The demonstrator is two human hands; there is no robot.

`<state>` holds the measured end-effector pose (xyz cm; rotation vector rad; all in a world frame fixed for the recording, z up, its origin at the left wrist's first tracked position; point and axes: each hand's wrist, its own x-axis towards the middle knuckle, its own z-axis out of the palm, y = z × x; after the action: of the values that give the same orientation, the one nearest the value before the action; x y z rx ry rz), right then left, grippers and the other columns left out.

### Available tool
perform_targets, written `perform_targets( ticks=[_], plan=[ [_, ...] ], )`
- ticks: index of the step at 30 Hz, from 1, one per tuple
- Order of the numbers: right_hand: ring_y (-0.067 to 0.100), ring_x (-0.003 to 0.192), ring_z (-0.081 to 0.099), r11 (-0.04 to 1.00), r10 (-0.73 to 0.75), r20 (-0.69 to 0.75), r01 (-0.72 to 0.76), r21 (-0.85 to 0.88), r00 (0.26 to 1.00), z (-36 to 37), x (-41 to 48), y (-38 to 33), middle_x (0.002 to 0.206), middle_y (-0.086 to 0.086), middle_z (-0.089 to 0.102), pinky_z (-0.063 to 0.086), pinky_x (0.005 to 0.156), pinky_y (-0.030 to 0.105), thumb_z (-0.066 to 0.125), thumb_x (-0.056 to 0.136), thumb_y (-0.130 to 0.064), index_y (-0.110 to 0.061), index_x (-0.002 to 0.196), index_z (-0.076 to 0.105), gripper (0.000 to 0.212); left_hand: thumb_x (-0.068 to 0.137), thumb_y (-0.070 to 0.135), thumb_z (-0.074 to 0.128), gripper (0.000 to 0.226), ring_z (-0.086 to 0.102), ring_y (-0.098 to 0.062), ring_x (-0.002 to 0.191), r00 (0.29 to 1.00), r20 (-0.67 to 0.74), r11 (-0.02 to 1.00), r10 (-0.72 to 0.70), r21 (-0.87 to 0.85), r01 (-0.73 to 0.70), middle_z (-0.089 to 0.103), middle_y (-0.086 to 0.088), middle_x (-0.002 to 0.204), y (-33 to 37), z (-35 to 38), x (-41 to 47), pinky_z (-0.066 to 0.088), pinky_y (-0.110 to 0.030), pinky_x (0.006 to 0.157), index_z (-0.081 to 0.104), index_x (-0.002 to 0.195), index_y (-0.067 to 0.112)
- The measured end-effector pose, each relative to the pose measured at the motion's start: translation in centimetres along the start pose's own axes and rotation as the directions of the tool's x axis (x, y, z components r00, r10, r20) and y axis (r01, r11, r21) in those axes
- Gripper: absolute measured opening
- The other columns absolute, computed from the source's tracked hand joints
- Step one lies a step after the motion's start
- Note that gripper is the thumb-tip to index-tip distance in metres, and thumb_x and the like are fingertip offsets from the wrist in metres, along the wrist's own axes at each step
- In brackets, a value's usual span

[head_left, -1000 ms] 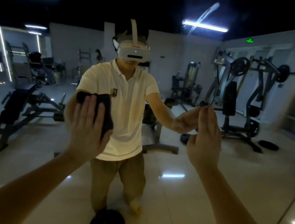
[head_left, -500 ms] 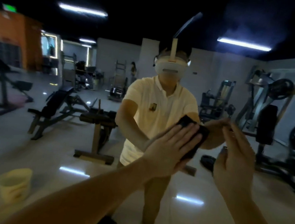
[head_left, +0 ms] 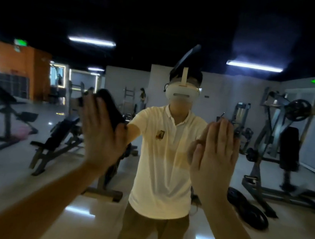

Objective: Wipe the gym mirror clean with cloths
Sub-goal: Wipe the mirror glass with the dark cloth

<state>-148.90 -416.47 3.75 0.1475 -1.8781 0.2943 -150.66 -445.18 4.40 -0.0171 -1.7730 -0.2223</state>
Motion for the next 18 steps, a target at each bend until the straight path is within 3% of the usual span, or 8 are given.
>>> perform_targets(
  ticks=[4,7,12,15,18],
  plan=[
    [0.029,0.157,0.018,0.998,-0.05,-0.027,0.051,0.023,0.998,-0.7,0.3,0.8,0.168,0.014,0.025,0.011,0.128,0.048,0.027,0.106,-0.028,-0.003,0.156,0.037,0.057,0.105,0.052,0.036,0.084,-0.013,-0.034,0.159,0.962,0.114,0.966,0.248,-0.101,-0.237,-0.013,-0.021,0.17,11.1,1.9,0.0,-0.004,-0.053,0.129,0.0,0.164,0.005],
    [0.026,0.153,0.029,0.996,-0.036,-0.025,0.038,0.076,0.999,-1.8,0.5,1.4,0.163,0.012,0.035,0.015,0.127,0.039,0.03,0.101,-0.023,-0.004,0.155,0.04,0.057,0.106,0.05,0.037,0.081,-0.011,-0.032,0.159,0.862,0.174,0.879,0.476,-0.135,-0.458,-0.005,-0.021,0.171,17.9,3.0,-1.3,-0.001,-0.051,0.13,0.003,0.165,0.005],
    [0.028,0.142,0.044,0.989,-0.021,-0.057,0.029,0.146,0.998,-3.2,1.6,1.6,0.153,0.012,0.05,0.026,0.119,0.039,0.036,0.098,-0.021,-0.004,0.147,0.051,0.054,0.109,0.049,0.033,0.075,-0.007,-0.03,0.16,0.781,0.167,0.799,0.601,-0.09,-0.595,-0.002,-0.02,0.172,15.7,2.3,-0.2,-0.001,-0.047,0.13,0.007,0.165,0.007],
    [0.027,0.148,0.038,0.979,-0.086,-0.077,0.099,0.179,0.993,-3.1,3.0,-0.2,0.16,0.011,0.042,0.03,0.121,0.048,0.035,0.098,-0.025,-0.006,0.15,0.047,0.057,0.107,0.052,0.033,0.079,-0.009,-0.03,0.16,0.853,0.129,0.86,0.506,-0.001,-0.51,-0.004,-0.019,0.171,8.8,1.2,2.0,-0.008,-0.046,0.129,0.002,0.165,0.008],
    [0.025,0.156,0.023,0.978,-0.144,-0.084,0.155,0.142,0.986,-2.3,5.7,-2.3,0.167,0.01,0.029,0.023,0.125,0.05,0.034,0.098,-0.024,-0.007,0.156,0.038,0.06,0.104,0.053,0.033,0.082,0.003,-0.037,0.159,0.936,0.108,0.938,0.334,0.058,-0.341,0.006,-0.024,0.17,1.0,-0.9,5.2,0.005,-0.054,0.129,0.005,0.165,0.005]
  ],
)
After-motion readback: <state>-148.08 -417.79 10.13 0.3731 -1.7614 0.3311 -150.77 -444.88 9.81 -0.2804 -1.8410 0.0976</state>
